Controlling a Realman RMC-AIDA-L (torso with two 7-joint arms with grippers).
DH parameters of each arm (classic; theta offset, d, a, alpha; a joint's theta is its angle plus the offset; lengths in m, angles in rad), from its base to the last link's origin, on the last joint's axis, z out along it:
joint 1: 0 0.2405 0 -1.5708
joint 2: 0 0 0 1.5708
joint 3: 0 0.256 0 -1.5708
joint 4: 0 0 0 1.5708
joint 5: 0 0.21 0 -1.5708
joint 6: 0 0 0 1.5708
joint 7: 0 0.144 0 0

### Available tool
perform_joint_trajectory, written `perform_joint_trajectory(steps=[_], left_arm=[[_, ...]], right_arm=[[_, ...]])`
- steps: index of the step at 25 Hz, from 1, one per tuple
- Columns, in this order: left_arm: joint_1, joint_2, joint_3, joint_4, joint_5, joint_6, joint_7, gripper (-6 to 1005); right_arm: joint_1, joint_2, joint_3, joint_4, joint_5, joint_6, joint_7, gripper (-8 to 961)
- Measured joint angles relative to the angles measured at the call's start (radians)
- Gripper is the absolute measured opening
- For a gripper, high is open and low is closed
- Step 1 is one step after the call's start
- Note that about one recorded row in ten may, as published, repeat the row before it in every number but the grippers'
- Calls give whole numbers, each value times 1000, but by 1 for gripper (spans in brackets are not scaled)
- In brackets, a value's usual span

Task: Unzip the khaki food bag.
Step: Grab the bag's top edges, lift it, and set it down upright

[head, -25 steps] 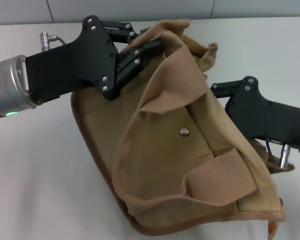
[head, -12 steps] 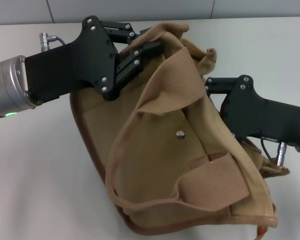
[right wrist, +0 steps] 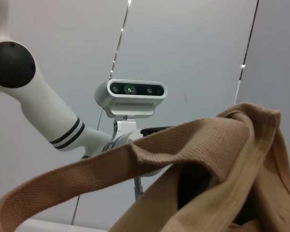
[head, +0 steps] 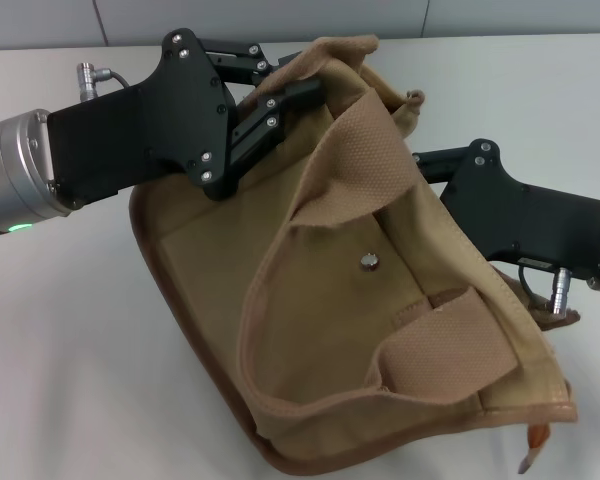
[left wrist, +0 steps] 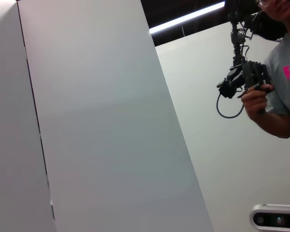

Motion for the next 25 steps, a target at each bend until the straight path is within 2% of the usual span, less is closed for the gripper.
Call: perform_joint_trajectory(steps=[3,13,18,25], left_arm=[[0,0,0,-1,0,1,1,89],[1,-1,0,0,-1,6,1,89],[1,-1,0,0,-3,6,3,89],[1,-1,0,0,-3,6,3,88]], right_arm=[[7,0,-4,-2,0,1,3,325],[6,0,3,-4,-11,17,6,21],[-13,1,28,-5,-2,0,-1,3],[-28,-1,114,25,0,-89,3,-2]])
